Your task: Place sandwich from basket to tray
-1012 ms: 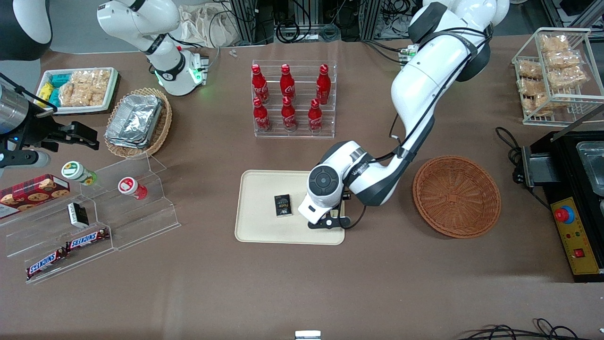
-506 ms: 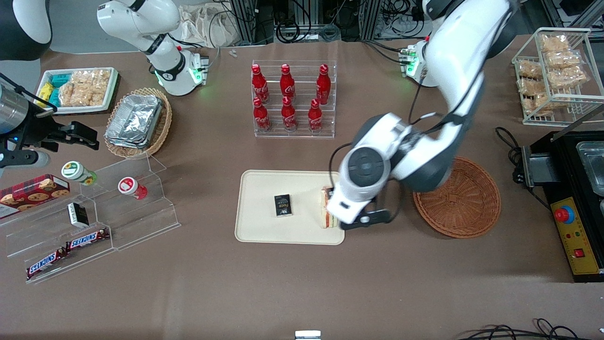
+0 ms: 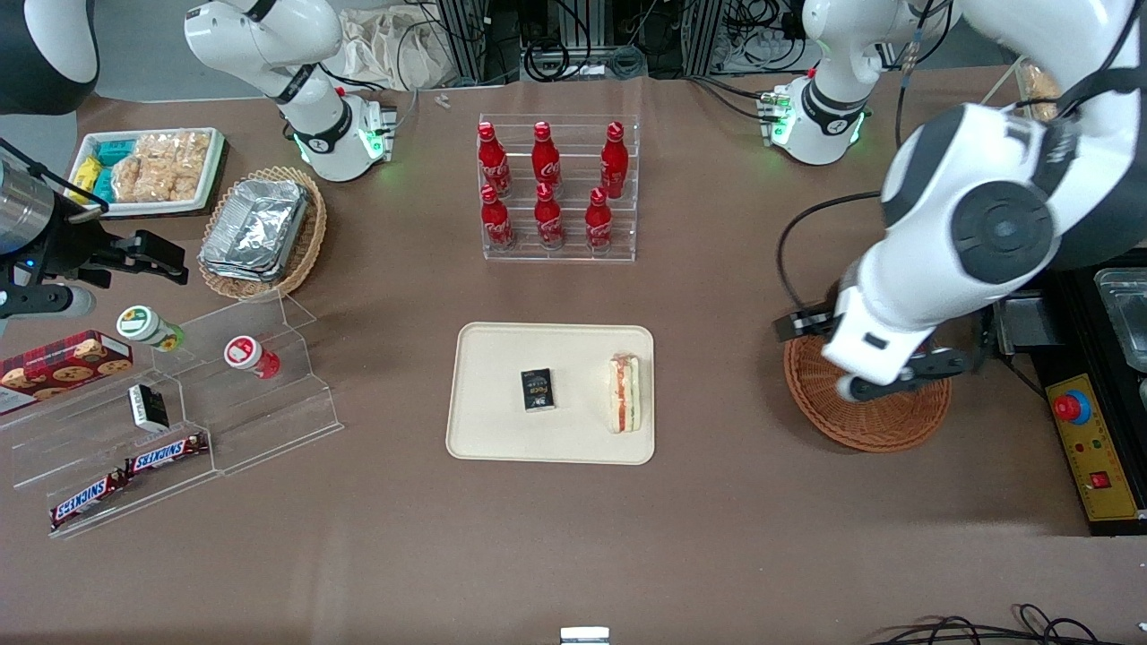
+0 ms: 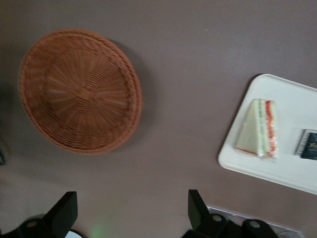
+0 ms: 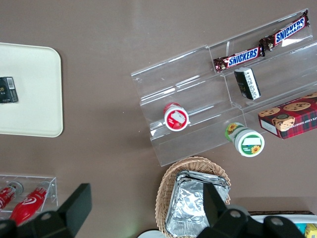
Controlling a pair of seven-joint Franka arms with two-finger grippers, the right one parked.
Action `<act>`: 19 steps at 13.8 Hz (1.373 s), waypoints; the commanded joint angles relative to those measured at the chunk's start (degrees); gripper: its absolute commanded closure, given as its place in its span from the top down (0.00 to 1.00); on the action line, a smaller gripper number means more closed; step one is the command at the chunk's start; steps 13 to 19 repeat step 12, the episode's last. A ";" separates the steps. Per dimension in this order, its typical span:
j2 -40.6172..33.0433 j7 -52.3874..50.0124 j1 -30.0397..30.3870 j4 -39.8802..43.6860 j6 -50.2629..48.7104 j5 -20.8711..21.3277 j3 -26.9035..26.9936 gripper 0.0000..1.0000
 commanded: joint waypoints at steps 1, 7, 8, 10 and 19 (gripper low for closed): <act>-11.81 8.47 -3.55 -14.44 4.92 -1.80 9.87 1.00; -13.33 31.66 -1.59 -14.03 2.47 -6.55 19.15 1.00; -12.89 32.83 -0.53 -12.80 0.99 -6.81 19.15 1.00; -11.40 33.36 -0.08 -9.55 -0.96 -5.94 19.15 1.00; -9.64 32.75 -0.16 -6.65 -1.05 -6.02 19.06 1.00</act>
